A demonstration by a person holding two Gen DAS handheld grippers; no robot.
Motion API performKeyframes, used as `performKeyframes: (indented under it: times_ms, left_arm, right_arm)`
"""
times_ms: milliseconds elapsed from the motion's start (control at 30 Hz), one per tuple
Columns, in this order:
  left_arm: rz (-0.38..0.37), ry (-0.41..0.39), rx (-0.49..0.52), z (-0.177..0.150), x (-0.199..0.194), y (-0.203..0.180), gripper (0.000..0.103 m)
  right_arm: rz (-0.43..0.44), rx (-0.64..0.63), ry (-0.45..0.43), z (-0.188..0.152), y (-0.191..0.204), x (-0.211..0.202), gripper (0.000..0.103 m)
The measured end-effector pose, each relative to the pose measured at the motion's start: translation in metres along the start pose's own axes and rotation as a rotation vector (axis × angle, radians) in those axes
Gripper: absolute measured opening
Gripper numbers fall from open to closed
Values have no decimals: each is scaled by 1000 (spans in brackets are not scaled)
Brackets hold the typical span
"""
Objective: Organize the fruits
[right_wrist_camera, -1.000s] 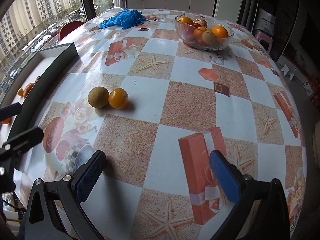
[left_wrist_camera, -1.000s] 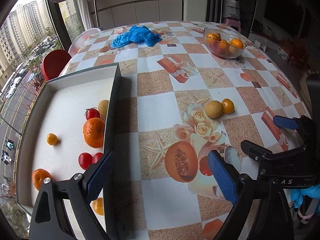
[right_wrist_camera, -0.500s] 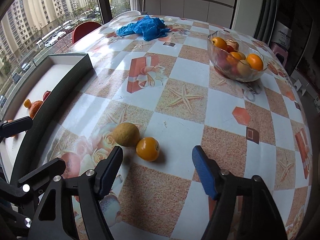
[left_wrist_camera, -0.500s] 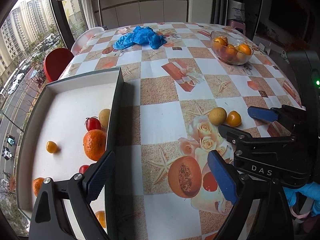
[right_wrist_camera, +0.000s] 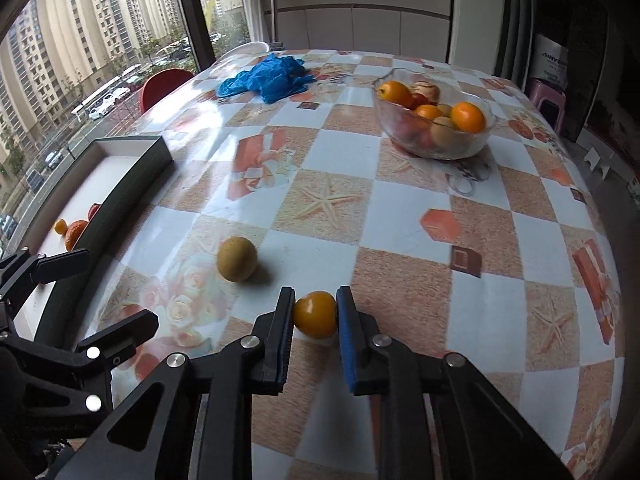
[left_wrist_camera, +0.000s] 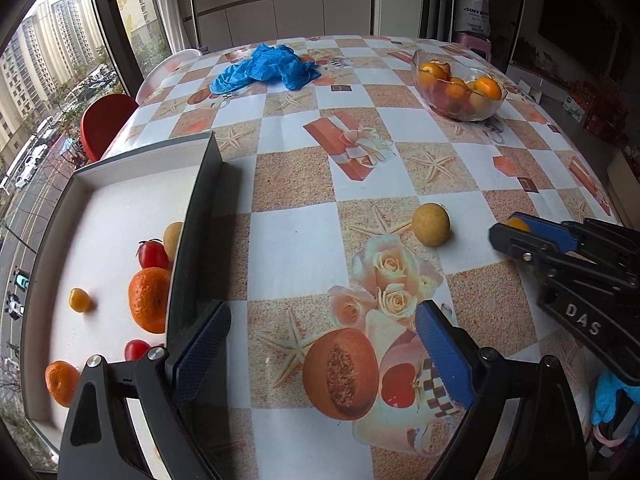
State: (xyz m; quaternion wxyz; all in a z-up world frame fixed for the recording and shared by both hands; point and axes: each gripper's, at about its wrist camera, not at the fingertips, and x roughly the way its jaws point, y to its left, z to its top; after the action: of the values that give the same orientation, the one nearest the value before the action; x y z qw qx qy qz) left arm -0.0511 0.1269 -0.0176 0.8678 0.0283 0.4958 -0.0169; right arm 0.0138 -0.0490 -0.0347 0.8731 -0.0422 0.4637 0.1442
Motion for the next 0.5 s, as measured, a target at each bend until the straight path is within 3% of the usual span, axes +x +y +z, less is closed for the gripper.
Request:
performKeyframes:
  times_ms: [300,333,500]
  left_arm:
    - [19,-65,-39,9,26,-17,95]
    - [21,-78,-43,10,28,-17,103]
    - [-6,-76,-70,18,37,-14,103]
  right_arm:
    - [-153,115,-18,-45,-65,-27,23]
    - [-151,126,-37,-48,-68,-29,23]
    - [-186,126,-76,-52,-66,-28,24]
